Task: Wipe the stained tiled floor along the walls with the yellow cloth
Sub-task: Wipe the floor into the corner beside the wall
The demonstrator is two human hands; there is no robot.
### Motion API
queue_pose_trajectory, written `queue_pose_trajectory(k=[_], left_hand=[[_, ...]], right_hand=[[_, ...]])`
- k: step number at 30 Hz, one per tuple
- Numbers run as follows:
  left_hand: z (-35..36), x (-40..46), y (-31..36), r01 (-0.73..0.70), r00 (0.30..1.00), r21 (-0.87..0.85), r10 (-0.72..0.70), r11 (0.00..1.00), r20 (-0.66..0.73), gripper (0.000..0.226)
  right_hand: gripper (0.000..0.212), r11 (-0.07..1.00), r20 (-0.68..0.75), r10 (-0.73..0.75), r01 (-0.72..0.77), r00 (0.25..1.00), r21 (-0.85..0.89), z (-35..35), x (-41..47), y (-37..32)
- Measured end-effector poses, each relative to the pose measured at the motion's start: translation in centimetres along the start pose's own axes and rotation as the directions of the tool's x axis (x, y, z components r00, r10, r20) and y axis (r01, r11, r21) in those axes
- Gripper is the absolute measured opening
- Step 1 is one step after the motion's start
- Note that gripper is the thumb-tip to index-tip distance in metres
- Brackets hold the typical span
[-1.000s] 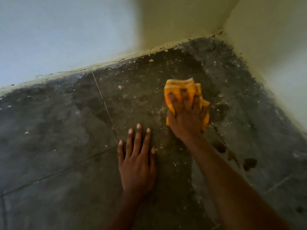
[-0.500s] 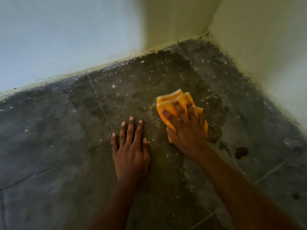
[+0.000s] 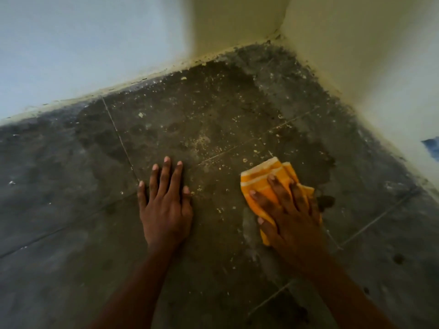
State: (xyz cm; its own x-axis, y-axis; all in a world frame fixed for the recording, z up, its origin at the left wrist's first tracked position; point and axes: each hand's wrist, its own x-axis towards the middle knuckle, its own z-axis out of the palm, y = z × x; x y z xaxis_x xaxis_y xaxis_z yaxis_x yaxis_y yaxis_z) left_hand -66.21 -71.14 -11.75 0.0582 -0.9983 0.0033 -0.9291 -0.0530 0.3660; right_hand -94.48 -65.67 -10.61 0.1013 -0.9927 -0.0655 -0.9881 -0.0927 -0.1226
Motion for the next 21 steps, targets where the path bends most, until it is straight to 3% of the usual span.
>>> queue_pose_trajectory(k=[4,9,17,19,21], left_hand=[[-0.1,0.3,0.2,-0.013,1.000,0.004,0.013,1.000,0.020,0.062],[0.1,0.6,-0.6,-0.013,0.999,0.071,0.009,0.997,0.054,0.067],[-0.3,0.7,-0.4,-0.072,0.995,0.073,0.066,0.995,0.077,0.070],[-0.3,0.9,-0.4,-0.086,0.992,0.066,0.079,0.994,0.093,0.068],[-0.1,0.9,-0.4,-0.091,0.991,0.100,0.081,0.991,0.103,0.067]], right_hand=[[0.063,0.995,-0.031,0.097,-0.097,0.995,0.027,0.2,0.5,-0.2],[0.063,0.997,-0.033,0.074,-0.072,0.997,0.040,1.0,0.7,-0.2],[0.061,0.977,-0.092,0.185,-0.174,0.978,0.121,1.4,2.0,-2.1],[0.059,0.984,-0.031,0.137,-0.132,0.990,0.118,1.5,1.5,-2.2],[0.056,0.994,-0.008,0.000,0.001,1.000,0.109,1.6,-0.9,-1.9]])
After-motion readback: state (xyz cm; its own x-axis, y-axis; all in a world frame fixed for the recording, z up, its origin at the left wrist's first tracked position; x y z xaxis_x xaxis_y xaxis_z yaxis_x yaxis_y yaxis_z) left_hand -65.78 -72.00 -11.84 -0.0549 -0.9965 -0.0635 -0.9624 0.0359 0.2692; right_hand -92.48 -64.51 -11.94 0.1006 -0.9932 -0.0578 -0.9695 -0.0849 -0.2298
